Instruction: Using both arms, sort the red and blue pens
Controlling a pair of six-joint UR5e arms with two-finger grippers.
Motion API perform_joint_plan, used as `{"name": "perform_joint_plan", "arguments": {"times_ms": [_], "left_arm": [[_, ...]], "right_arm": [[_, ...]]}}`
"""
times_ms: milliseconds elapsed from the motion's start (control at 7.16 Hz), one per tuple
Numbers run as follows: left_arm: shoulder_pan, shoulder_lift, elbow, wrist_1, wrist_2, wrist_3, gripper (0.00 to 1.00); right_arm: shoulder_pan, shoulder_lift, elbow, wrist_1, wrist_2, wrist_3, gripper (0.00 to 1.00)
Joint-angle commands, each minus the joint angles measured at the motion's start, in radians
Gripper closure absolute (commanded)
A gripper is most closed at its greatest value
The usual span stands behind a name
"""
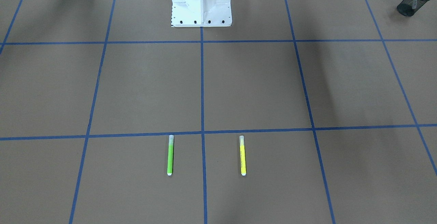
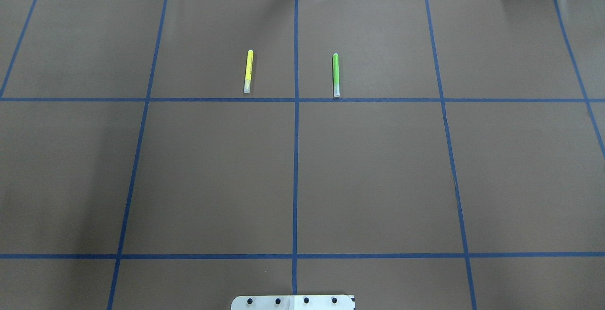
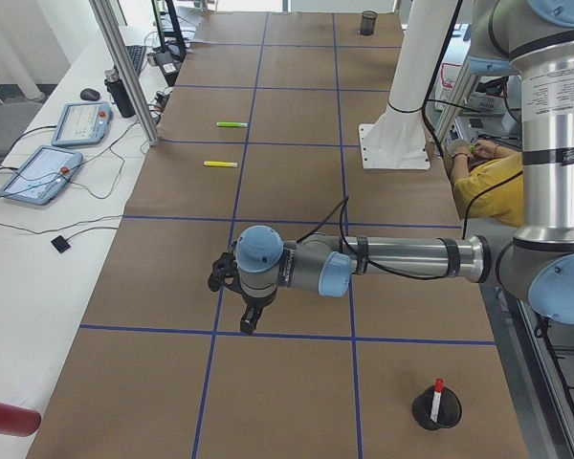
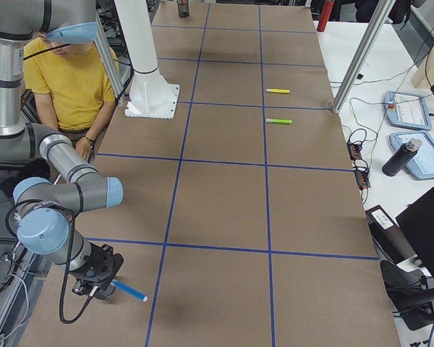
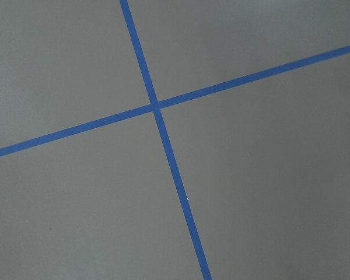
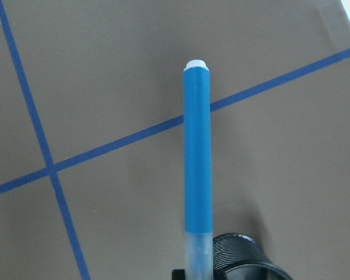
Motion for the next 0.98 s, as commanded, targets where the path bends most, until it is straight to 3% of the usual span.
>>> {"name": "perform_joint_plan", "arguments": {"times_ms": [0,558,838], "left_arm": [[0.007,-0.001,0.0,-0.012,0.0,-0.002,0.0],[0.007,-0.001,-0.002,-0.021,0.0,0.0,0.0],[0.008,-0.001,-0.002,-0.033,0.0,-0.002,0.0]], "right_arm": [[0.167,0.119,-0.007,-0.315,-0.073,-0.091,1.0],[0.181,0.113,-0.002,-0.719,0.041,-0.071,1.0],[0.181,0.111,-0.013,-0.857,0.09,0.025,1.0]]}}
